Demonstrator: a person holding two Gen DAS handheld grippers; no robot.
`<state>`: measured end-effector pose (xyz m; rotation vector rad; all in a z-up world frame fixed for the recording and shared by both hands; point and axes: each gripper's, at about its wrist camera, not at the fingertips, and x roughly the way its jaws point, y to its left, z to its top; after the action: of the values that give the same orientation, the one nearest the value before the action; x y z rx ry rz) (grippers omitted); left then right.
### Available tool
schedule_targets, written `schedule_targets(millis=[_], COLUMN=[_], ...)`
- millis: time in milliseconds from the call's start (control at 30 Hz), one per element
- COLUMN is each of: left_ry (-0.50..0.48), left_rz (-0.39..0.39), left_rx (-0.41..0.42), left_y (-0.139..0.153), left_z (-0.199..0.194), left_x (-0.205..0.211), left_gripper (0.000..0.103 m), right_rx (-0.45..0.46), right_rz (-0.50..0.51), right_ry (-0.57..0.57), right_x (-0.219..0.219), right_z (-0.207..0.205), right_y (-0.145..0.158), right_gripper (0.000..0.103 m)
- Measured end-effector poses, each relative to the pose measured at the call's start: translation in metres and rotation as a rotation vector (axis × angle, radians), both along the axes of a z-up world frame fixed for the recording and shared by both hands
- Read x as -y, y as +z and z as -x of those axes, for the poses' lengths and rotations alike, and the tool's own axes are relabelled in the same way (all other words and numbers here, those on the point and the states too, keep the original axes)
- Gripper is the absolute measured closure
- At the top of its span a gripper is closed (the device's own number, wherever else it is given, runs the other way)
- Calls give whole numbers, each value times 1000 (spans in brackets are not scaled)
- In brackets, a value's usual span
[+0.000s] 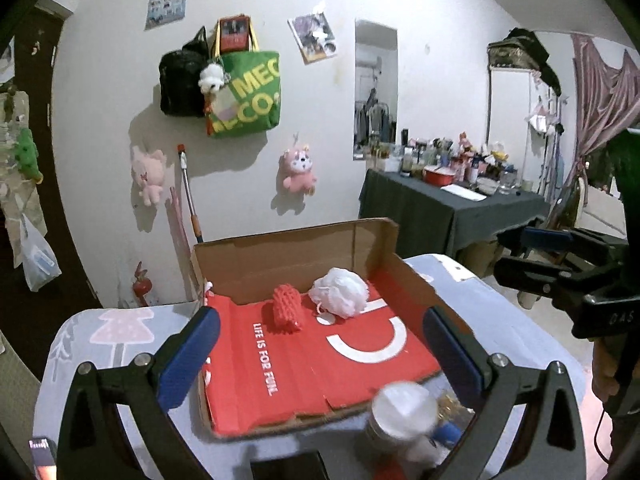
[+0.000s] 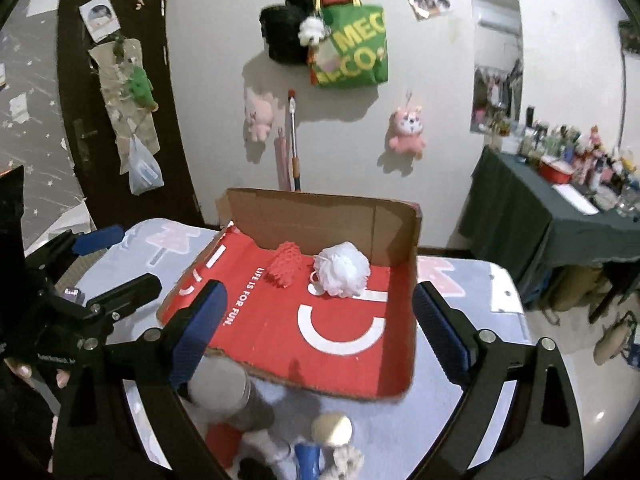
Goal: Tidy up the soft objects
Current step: 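Withdraw both tools from the box back toward the remaining items, then grasp the red knit sock with the left tool while the right tool grasps the lace scrunchie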
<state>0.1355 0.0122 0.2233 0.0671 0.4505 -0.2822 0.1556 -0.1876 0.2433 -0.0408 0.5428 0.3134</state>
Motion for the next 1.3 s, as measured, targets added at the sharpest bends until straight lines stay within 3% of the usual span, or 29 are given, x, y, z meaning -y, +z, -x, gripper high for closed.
schedule_targets(millis=[300,567,967,1300], left_ry=[3,16,10,12], left_rz=[56,71,61,27], left_rx=[70,102,-75,-145], left_y=[-31,-63,-147,-171], left_z=[74,117,111,93], left_x=[3,7,19,32], left_gripper=[0,0,0,0], right_rx=[122,139,24,-70], right_rz=[23,14,21,-11], right_ry=[-34,-71,-116,-144], right_x=[1,4,12,31], right_z=[83,125,123,105], right_y=[-30,-78,-161,-187], right_gripper=[3,3,3,3])
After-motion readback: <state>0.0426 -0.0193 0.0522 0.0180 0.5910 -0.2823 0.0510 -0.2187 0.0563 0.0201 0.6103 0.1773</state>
